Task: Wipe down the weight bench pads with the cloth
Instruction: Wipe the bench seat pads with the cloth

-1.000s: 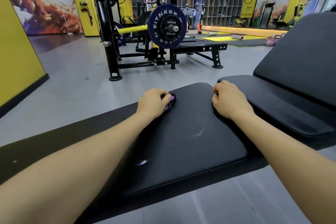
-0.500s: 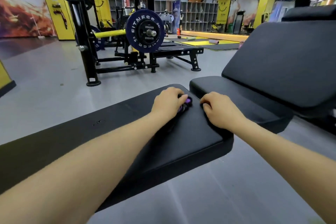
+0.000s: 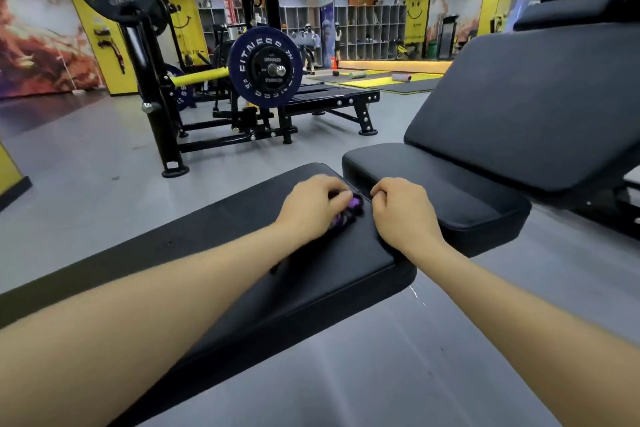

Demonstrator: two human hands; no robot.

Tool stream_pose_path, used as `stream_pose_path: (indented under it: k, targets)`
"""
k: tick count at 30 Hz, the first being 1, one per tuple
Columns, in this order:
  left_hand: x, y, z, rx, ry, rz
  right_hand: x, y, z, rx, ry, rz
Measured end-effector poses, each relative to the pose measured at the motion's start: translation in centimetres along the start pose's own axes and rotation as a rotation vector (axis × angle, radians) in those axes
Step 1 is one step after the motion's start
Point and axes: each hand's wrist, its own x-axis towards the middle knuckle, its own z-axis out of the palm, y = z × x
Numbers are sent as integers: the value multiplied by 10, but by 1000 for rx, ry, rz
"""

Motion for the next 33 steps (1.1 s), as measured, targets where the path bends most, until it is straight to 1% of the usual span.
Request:
stream_pose_path:
  k: [2,4,6,7,9,11,14,16,20,22,24,27,29,31,33]
  targets:
    - [25,2,8,19,16,-85,-5,1,-2,-14,-31,-9]
    - [39,6,15,40,34,-155,-9,5,-12,-106,-42,-75]
    - [38,12,16,42,48,-165,-7,15,-25,-271,-3,-142]
    - [33,15,15,43,46,-160,-5,21,-31,-332,7,-137]
    - [15,25,13,56,33,-100,0,34,-35,-377,-19,-76]
    - [-3,35,14,49,7,5,2,40,-32,-356,-34,-28]
    - [-21,39,14,9,-26,115,3,42,-23,-357,-12,-28]
    - [-11,38,15,-14,-31,104,3,44,-21,-367,12,-35]
    - [32,37,28,58,-28,-60,0,49,-20,-328,28,-30]
    - [35,40,30,104,-11,-95,-1,50,-20,-311,28,-38]
    - [21,46,28,78,-7,-75,-1,51,-20,-306,30,-32]
    - [-21,66,23,-26,-15,58,-1,50,-21,-334,37,-34]
    - [-39,72,21,-68,-26,114,-2,49,-22,-343,29,-38]
    - [-38,70,20,-86,-6,112,-4,49,-23,-305,17,-51]
    - [-18,67,23,-49,5,49,-3,50,-26,-276,15,-39]
